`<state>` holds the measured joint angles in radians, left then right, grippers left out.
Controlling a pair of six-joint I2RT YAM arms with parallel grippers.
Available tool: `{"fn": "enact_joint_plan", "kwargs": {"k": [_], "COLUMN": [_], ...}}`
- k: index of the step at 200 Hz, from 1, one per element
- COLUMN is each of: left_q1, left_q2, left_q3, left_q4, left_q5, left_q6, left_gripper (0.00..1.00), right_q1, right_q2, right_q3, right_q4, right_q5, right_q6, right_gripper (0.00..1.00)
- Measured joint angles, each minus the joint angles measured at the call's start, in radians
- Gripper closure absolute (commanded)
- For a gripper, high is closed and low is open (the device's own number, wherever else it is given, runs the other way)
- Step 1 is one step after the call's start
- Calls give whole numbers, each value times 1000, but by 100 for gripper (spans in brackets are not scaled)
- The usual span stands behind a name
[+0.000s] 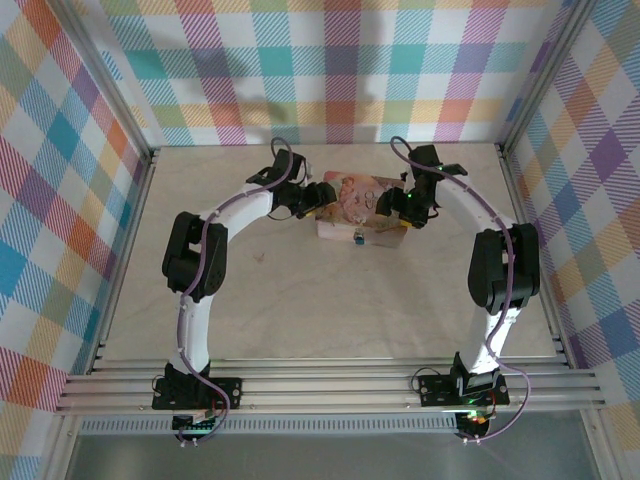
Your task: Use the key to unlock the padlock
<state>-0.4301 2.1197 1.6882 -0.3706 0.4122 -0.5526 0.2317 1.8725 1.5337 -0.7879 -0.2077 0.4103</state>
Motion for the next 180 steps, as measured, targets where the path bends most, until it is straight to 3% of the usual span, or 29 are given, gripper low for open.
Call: {"fn": "enact_joint_plan", "kwargs": {"k": [51, 103, 143, 180], "left_q1": [26, 163, 198, 197], "left_q2": [-103, -266, -282, -280], "left_q3": [18, -127, -291, -341], "left_q4": [-205, -336, -417, -436], "left_q5": [-129, -254, -267, -240], "left_q6": [89, 94, 96, 97], "left_gripper": [31, 35, 41, 46], "right_q1": [8, 31, 146, 250], "right_q2": [-116, -285, -288, -272], "right_q3": [-44, -221, -286, -289], "right_q4": [23, 101, 126, 166], "right_q5": [-4, -11, 6, 5], "right_q6": [9, 74, 114, 136], "right_gripper": [31, 33, 33, 33]}}
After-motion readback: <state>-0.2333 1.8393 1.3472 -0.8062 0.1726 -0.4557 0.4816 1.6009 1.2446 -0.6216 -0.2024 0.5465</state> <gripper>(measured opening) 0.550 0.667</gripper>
